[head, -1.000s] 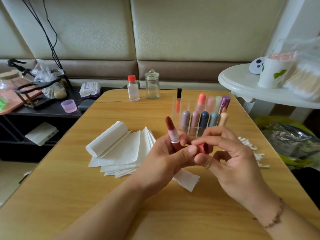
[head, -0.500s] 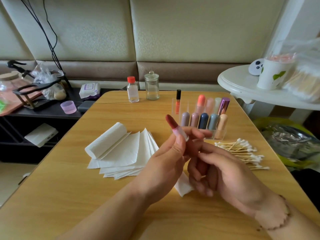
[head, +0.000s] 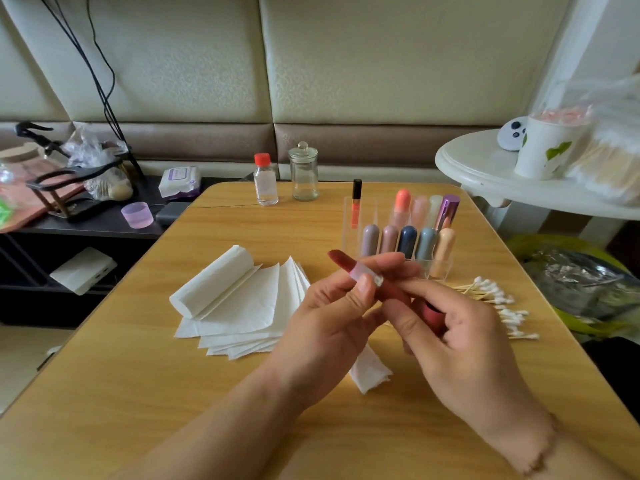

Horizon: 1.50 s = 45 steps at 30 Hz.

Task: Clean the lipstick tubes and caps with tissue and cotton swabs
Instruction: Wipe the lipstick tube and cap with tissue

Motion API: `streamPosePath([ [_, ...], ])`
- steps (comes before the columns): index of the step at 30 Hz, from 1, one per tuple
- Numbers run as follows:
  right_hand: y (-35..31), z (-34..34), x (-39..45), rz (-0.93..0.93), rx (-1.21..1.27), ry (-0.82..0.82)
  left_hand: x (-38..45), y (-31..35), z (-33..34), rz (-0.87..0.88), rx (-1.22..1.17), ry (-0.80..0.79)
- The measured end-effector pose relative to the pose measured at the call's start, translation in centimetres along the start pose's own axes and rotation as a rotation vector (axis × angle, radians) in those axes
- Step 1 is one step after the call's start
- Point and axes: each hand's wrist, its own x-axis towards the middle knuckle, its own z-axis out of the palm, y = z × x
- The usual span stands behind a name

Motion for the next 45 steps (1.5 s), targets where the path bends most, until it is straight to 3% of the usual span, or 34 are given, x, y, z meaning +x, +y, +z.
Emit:
streamPosePath([
  [5,-0.1,0.2,-0.4,-0.333,-0.44,0.217,-0.2,0.1,0.3,-0.009,-0.007,0.028],
  [10,0.1,-0.4,-0.5,-0.513,-0.76,0.344,-0.3,0.0,0.6,-0.007,-0.003,0.044],
  [15,-0.6,-0.4,-0.3,-0.636,-0.862,0.408,-0.3,-0.3,0.9,-0.006,-0.012,0.115],
  [24,-0.4,-0.2,-0.3,-0.71,-0.853,0.346,-0.4,-0.4,1.0,-0.04,0.028,0.16],
  [27,-0.2,0.2,-0.3,-0.581,-0.718,0.243,-0.3,-0.3,0.7,-0.007,0.035,0.189],
  [30,-0.2,0.1,-0.3,-0.274,-0.339,0.085,-0.1,0.0,0.3,0.04,0.156,0.239],
  [32,0.0,-0.2,-0.2,-0.179,-0.114,0.045,0.0,-0.2,0.2,0.053,0.312,0.249],
  [34,0.3,-0.6,0.1,-0.107,-0.008,0.061,0.0,-0.3,0.3,0.02,0.393,0.239],
  [41,1.3,-0.9,0.7,0.166,0.352,0.05,-0.2,0.1,0.0,-0.036,0.301,0.189],
  [45,0.9,-0.9,1.0,0.16,0.302,0.131,-0.1,0.3,0.3,-0.036,0.359,0.198],
])
